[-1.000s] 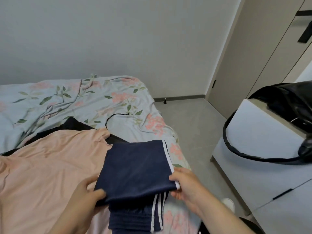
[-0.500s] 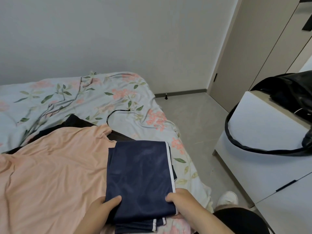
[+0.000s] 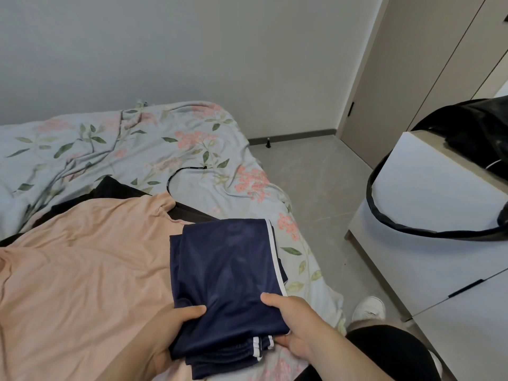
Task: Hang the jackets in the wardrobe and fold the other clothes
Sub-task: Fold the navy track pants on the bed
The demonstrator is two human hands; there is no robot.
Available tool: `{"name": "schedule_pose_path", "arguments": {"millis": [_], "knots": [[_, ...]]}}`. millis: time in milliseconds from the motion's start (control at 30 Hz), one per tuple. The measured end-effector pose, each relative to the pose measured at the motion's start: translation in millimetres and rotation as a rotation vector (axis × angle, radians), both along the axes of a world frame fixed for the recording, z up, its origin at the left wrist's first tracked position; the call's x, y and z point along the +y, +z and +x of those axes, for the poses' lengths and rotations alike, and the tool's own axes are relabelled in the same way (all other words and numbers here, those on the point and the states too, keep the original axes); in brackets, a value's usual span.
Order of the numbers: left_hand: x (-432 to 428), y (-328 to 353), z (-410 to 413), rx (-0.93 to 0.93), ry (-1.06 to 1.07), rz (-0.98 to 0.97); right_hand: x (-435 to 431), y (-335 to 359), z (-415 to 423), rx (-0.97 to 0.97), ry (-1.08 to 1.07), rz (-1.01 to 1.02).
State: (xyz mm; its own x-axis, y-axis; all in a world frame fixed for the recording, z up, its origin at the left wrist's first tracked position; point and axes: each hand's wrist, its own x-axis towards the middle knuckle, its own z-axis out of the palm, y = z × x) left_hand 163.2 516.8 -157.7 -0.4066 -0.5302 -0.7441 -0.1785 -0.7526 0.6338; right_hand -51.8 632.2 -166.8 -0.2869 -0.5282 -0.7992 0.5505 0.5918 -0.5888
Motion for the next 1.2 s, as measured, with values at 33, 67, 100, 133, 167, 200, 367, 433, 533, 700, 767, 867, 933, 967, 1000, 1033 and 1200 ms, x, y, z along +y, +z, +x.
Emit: {"name": "schedule_pose_path", "arguments": {"millis": [33,67,100,133,167,200,367,433,533,700,767,867,933,967,1000,1033,1200], "knots": [[2.1,-1.5,-0.9,-0.015,-0.006,-0.010,0.6,-0.5,0.0,0.044,-0.017,-0.008],[2.6,-1.9,-1.0,-0.031,-0.015,-0.017,1.0,-1.1,-1.2,0.098,-0.023,-0.032],[1.1,-1.4,-0.3,-0.048,-0.022,-0.022,0.6,-1.4,-2.8,0.151,-0.025,-0.065],[-2.8,0.6,0.3,-0.064,-0.023,-0.033,-0.1,-1.0,-5.1,0.194,-0.033,-0.095],[-8.9,3.1,1.5,-0.072,-0.010,-0.054,-1.2,-0.3,-7.4,0.218,-0.040,-0.117],[-16.0,5.9,2.1,-0.070,0.014,-0.088,-2.6,1.0,-8.9,0.226,-0.037,-0.128],[-36.5,13.9,-13.6,-0.008,0.100,-0.191,-7.8,6.1,-4.3,0.400,0.039,-0.118],[-35.2,13.4,-22.6,0.010,0.093,-0.150,-9.7,7.1,-7.6,0.431,0.052,-0.095],[-30.6,11.5,-34.1,0.037,0.038,-0.049,-10.7,7.7,-22.9,0.299,0.055,-0.134],[-22.4,6.5,-37.6,0.059,-0.021,0.037,-9.2,6.8,-33.7,0.051,0.121,-0.141],[-20.5,3.8,-35.9,0.070,-0.018,0.034,-8.2,6.5,-36.4,0.005,0.152,-0.094],[-16.2,-0.3,-35.7,0.060,-0.004,0.013,-6.2,5.3,-39.6,-0.053,0.176,-0.034],[-15.3,-2.5,-35.1,0.058,0.012,0.017,-7.4,6.6,-39.3,-0.088,0.157,-0.062],[-15.8,-2.8,-34.6,0.065,0.015,0.016,-8.2,7.2,-39.2,-0.109,0.141,-0.083],[-16.2,-3.0,-33.8,0.073,0.013,0.013,-9.0,8.0,-39.6,-0.120,0.126,-0.097],[-16.1,-3.2,-32.7,0.084,0.011,0.011,-9.3,8.4,-39.5,-0.123,0.114,-0.110],[-9.0,3.3,-28.6,0.192,0.043,-0.036,-6.3,15.7,-38.1,-0.066,0.081,-0.229]]}}
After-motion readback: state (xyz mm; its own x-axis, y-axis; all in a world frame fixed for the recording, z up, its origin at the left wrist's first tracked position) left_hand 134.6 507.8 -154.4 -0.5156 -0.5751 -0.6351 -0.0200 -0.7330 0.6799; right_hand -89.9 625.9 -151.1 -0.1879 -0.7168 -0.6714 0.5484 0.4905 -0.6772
